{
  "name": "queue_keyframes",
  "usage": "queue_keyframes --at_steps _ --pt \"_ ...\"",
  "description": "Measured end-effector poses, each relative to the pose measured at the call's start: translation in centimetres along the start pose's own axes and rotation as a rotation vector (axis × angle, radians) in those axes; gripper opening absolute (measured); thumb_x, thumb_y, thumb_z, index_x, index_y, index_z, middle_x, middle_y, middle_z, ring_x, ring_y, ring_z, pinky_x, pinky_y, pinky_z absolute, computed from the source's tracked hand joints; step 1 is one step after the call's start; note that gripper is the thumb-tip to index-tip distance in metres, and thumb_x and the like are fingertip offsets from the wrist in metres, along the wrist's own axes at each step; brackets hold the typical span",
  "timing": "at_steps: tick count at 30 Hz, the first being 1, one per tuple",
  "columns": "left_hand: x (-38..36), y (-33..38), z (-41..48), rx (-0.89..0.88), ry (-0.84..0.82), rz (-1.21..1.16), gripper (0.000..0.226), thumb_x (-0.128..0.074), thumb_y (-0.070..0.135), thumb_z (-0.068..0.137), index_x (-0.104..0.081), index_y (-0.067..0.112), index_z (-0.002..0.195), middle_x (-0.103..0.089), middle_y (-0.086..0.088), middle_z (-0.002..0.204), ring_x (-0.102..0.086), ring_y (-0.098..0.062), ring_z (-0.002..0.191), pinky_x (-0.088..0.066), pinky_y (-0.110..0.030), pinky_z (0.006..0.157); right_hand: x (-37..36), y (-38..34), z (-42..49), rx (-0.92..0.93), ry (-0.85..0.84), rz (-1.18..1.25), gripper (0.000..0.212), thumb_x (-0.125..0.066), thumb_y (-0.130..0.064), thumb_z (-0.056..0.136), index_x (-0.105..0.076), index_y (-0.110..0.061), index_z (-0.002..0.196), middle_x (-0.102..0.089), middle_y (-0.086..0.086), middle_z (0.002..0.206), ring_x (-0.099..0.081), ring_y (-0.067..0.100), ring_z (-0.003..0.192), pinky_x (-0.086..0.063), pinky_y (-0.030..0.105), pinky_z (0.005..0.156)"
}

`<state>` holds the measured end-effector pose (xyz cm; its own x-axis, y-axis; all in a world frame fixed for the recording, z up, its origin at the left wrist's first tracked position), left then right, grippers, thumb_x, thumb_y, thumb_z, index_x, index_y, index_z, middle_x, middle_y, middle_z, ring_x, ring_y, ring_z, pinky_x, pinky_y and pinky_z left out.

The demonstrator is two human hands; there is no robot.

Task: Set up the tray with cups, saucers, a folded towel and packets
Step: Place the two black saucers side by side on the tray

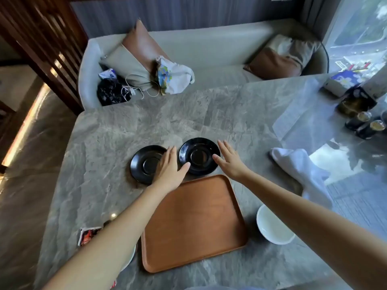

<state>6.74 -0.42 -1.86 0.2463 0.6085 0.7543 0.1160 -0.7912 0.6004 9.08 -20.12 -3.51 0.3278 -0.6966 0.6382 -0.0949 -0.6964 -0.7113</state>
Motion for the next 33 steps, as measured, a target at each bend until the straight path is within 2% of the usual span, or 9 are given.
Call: queue_keyframes --at_steps 2,5,8,11,15,19,25,29,33 --pt "-0.8 -1.0 0.6 0.128 -0.033 -0.189 0.073 -0.047 0.043 0.092 -0.01 0.016 0.149 -0.013 -0.004 0.159 -0.014 -0.019 0.145 -0.015 -0.034 0.115 -0.2 1.1 0.5 -0.085 0.005 0.159 0.063 -0.041 -0.037 0.099 -0.011 -0.017 0.151 -0.007 0.006 0.161 -0.002 0.019 0.148 -0.006 0.037 0.118" --pt "-2.3 -2.4 0.9 0.291 -0.092 -0.428 0.065 -0.048 0.036 0.093 -0.02 0.013 0.147 -0.029 -0.006 0.154 -0.03 -0.02 0.14 -0.025 -0.03 0.11 -1.1 3.4 1.1 -0.293 0.03 0.434 0.064 -0.046 -0.033 0.097 -0.016 -0.014 0.15 -0.03 0.011 0.154 -0.032 0.026 0.14 -0.026 0.039 0.115" --pt "-3.2 -2.8 1.4 0.391 -0.118 -0.598 0.059 -0.046 0.028 0.095 -0.023 0.009 0.146 -0.036 -0.008 0.15 -0.04 -0.02 0.132 -0.03 -0.03 0.11 -1.4 4.4 1.9 -0.361 0.074 0.401 0.058 -0.051 -0.029 0.095 -0.028 -0.013 0.146 -0.052 0.013 0.137 -0.053 0.028 0.121 -0.042 0.045 0.105" --pt "-3.8 -2.9 1.9 0.465 -0.095 -0.705 0.056 -0.044 0.017 0.096 -0.022 0.006 0.146 -0.043 -0.01 0.142 -0.05 -0.018 0.112 -0.041 -0.031 0.1 -1.6 5.1 2.9 -0.355 0.119 0.314 0.054 -0.055 -0.022 0.092 -0.036 -0.01 0.141 -0.056 0.012 0.13 -0.056 0.027 0.115 -0.047 0.043 0.099" --pt "-4.8 -2.7 2.5 0.537 -0.088 -0.773 0.051 -0.044 0.013 0.096 -0.027 0.003 0.143 -0.048 -0.01 0.124 -0.053 -0.023 0.109 -0.042 -0.032 0.095 -2.3 6.0 4.0 -0.37 0.084 0.295 0.047 -0.057 -0.017 0.089 -0.045 -0.008 0.134 -0.062 0.013 0.12 -0.06 0.029 0.11 -0.05 0.041 0.095" --pt "-5.7 -3.2 2.9 0.602 -0.073 -0.814 0.052 -0.045 0.01 0.096 -0.025 0.003 0.144 -0.044 -0.015 0.141 -0.054 -0.03 0.12 -0.043 -0.034 0.098 -2.7 7.1 4.9 -0.368 0.095 0.287 0.032 -0.059 -0.016 0.086 -0.058 -0.012 0.118 -0.071 0.01 0.103 -0.068 0.026 0.091 -0.056 0.037 0.083" --pt "-6.2 -3.6 3.1 0.657 -0.007 -0.905 0.044 -0.044 0.005 0.096 -0.035 0.005 0.139 -0.052 -0.017 0.135 -0.061 -0.025 0.102 -0.046 -0.03 0.087 -3.1 7.8 5.1 -0.395 0.105 0.439 0.025 -0.06 -0.012 0.087 -0.061 -0.015 0.111 -0.07 0.012 0.101 -0.069 0.027 0.085 -0.058 0.042 0.081" --pt "-6.5 -3.4 2.7 0.683 0.101 -0.993 0.042 -0.048 0.003 0.093 -0.041 0.009 0.134 -0.055 -0.014 0.129 -0.061 -0.022 0.092 -0.049 -0.03 0.084 -2.9 7.9 5.1 -0.42 0.062 0.588 0.028 -0.059 -0.006 0.089 -0.058 -0.009 0.118 -0.066 0.009 0.1 -0.064 0.016 0.077 -0.055 0.025 0.068" --pt "-6.8 -2.8 1.8 0.693 0.109 -1.088 0.036 -0.056 0.011 0.091 -0.044 0.01 0.125 -0.057 -0.011 0.116 -0.063 -0.017 0.082 -0.051 -0.029 0.079 -1.6 7.7 4.6 -0.385 0.057 0.616 0.023 -0.056 0.001 0.088 -0.06 -0.008 0.109 -0.062 0.003 0.097 -0.059 0.017 0.089 -0.05 0.024 0.074"
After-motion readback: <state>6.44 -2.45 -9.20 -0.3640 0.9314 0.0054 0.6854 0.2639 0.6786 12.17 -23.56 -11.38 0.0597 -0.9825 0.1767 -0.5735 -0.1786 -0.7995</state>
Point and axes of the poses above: each hand's wrist, its own z-axis towards the middle knuckle, its own x-axis out of the back of the hand, y = z × x, the point moved 7 cm from there along z, towards the middle knuckle
